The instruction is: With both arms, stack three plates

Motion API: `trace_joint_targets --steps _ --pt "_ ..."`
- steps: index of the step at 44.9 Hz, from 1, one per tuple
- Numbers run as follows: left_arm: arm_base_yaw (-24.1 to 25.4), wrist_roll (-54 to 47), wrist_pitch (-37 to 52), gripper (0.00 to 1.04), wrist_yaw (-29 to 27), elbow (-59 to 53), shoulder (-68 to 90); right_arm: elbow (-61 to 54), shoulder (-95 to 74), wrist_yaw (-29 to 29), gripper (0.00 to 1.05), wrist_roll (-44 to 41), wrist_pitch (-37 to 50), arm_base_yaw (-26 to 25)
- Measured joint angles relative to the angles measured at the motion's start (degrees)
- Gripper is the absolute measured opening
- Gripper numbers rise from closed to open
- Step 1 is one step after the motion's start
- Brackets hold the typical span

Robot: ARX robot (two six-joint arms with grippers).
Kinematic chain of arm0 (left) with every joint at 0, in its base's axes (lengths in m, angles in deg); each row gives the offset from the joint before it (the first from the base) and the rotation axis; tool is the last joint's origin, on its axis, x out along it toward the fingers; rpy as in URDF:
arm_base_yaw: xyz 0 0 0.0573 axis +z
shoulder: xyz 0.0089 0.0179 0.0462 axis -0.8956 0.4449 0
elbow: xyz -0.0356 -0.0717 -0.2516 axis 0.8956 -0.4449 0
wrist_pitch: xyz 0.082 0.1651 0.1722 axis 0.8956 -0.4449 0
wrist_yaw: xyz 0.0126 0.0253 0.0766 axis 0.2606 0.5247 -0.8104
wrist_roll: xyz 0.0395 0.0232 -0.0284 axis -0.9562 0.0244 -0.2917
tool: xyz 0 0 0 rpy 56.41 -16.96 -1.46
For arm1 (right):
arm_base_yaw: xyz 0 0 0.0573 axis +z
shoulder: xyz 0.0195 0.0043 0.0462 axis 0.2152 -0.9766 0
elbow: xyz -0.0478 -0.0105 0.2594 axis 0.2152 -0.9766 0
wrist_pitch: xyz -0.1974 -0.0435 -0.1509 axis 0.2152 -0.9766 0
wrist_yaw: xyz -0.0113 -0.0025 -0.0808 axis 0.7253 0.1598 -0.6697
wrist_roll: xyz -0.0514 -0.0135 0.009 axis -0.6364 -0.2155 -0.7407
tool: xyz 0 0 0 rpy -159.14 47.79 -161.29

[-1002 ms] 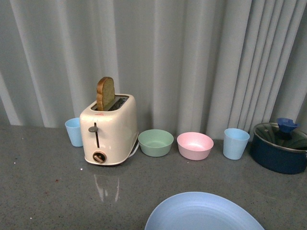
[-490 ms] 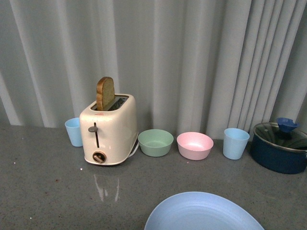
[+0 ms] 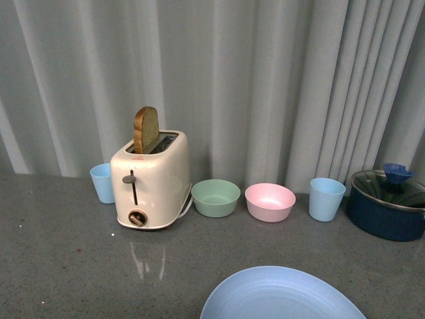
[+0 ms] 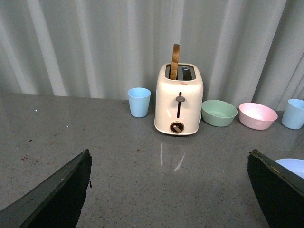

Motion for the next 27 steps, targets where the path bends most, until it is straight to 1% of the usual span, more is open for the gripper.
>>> trace_joint_targets --steps 3,5,8,10,11,14,27 --pt "0.00 0.00 0.00 0.98 0.00 0.00 0.00 0.00 0.00 -0.02 0.70 0.00 0.00 0.00" --pt "0.00 0.00 0.00 0.98 0.00 0.00 0.00 0.00 0.00 0.00 0.79 0.00 0.00 0.00" --pt "0.00 0.00 0.00 0.98 0.00 -0.02 0.00 0.00 0.00 0.00 0.88 0.00 0.00 0.00" --pt "0.00 0.00 0.00 0.98 0.00 -0.02 0.00 0.00 0.00 -0.02 0.98 0.00 0.00 0.00" --pt "0.00 0.00 0.00 0.98 0.00 0.00 0.00 0.00 0.00 -0.02 0.99 0.09 0.00 0.00" --pt "0.00 0.00 0.00 0.98 0.00 0.00 0.00 0.00 0.00 0.00 0.97 0.04 0.00 0.00" --pt "0.00 0.00 0.00 0.98 0.00 -0.02 0.00 0.00 0.00 0.00 0.97 0.07 0.00 0.00"
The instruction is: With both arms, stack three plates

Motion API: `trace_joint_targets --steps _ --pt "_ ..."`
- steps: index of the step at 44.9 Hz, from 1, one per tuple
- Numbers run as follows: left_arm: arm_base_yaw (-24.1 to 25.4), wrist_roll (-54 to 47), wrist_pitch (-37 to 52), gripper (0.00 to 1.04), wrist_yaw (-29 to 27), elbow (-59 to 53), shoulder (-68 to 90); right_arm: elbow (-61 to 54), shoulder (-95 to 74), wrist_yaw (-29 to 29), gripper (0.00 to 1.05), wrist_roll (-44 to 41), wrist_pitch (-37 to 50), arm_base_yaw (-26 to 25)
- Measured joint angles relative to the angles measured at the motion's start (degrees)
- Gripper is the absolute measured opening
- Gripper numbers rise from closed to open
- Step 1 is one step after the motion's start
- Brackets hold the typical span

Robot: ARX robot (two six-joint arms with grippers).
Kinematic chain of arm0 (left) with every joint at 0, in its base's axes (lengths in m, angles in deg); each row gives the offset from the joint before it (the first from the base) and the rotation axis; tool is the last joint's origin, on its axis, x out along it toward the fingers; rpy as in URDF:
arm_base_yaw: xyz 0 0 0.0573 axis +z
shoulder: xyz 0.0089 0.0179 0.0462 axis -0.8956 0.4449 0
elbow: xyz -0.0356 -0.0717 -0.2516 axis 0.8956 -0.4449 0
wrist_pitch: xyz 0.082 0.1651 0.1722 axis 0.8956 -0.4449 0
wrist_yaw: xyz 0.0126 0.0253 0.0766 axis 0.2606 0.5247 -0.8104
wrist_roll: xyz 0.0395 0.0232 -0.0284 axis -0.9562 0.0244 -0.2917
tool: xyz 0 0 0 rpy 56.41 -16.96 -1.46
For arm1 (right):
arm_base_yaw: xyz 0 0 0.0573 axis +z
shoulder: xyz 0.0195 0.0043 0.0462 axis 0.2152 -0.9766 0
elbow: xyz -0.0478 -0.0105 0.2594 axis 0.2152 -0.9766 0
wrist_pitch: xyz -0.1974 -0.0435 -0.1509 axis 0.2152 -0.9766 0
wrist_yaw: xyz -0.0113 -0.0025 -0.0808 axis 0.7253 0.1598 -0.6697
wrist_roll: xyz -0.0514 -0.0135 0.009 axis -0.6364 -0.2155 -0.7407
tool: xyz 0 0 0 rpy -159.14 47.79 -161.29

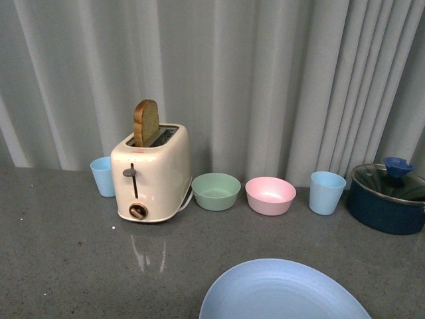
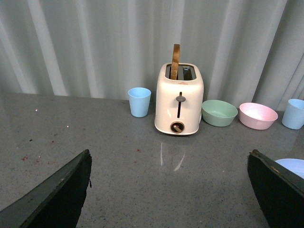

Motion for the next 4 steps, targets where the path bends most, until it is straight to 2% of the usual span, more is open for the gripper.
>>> trace_joint_targets --steps 4 --pt "0.00 0.00 0.00 0.98 0.00 0.02 0.00 0.00 0.00 0.00 0.97 0.00 0.00 0.00"
